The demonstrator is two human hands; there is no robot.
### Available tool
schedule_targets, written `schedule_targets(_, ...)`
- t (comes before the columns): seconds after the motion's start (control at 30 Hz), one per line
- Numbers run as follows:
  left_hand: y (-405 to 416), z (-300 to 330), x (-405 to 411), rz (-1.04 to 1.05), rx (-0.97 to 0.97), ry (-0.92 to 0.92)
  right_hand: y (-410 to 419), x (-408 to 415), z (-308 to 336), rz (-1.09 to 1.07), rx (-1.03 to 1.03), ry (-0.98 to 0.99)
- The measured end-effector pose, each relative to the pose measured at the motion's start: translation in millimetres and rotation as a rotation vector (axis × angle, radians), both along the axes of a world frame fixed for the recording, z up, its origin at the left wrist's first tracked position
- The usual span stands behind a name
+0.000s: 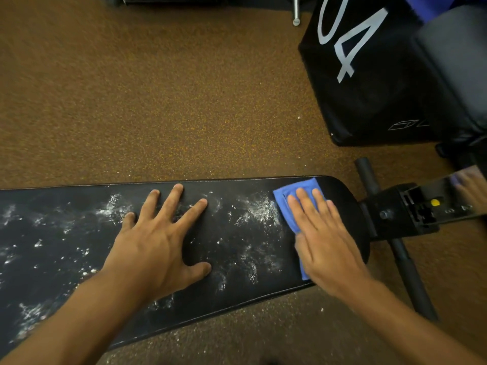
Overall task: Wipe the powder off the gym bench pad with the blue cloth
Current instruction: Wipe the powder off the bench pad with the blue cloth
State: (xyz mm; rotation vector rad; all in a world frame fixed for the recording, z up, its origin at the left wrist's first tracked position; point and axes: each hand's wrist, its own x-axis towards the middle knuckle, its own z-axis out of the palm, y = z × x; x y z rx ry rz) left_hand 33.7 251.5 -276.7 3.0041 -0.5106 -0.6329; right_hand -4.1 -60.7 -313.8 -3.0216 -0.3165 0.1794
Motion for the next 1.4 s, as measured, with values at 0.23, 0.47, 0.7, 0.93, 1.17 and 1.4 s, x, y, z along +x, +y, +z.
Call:
schedule_targets(0.23,-0.8,-0.2,-0.1,-0.002,0.003,0.006,43.0,50.0,-4.1,-0.165,0.008,-0.059)
schedule_targets(0.47,-2.0,4.3,0.3,-0.006,0.038,0.024,12.3,9.7,0.8,-0.006,-0.003,-0.009)
schedule_targets(0.7,-0.6,-1.0,0.4,-0.003,0.029,0.014,40.5,38.0,-5.5,-0.151,0.021,-0.044)
schedule_targets(0.93,-0.4,1.4,0.5,-0.005,0.031,0.014,7.3,21.8,-4.7,-0.128,-0.021,-0.032)
schedule_targets(1.17,0.7,-1.9,0.7,0.007,0.003,0.015,63.9,4.7,-0.7,-0.087,0.051,-0.029)
schedule_targets(1.4,-0.3,2.1,1.6,-0.006,0.031,0.034,32.5,25.4,-6.3,-0.237,0.012,-0.069)
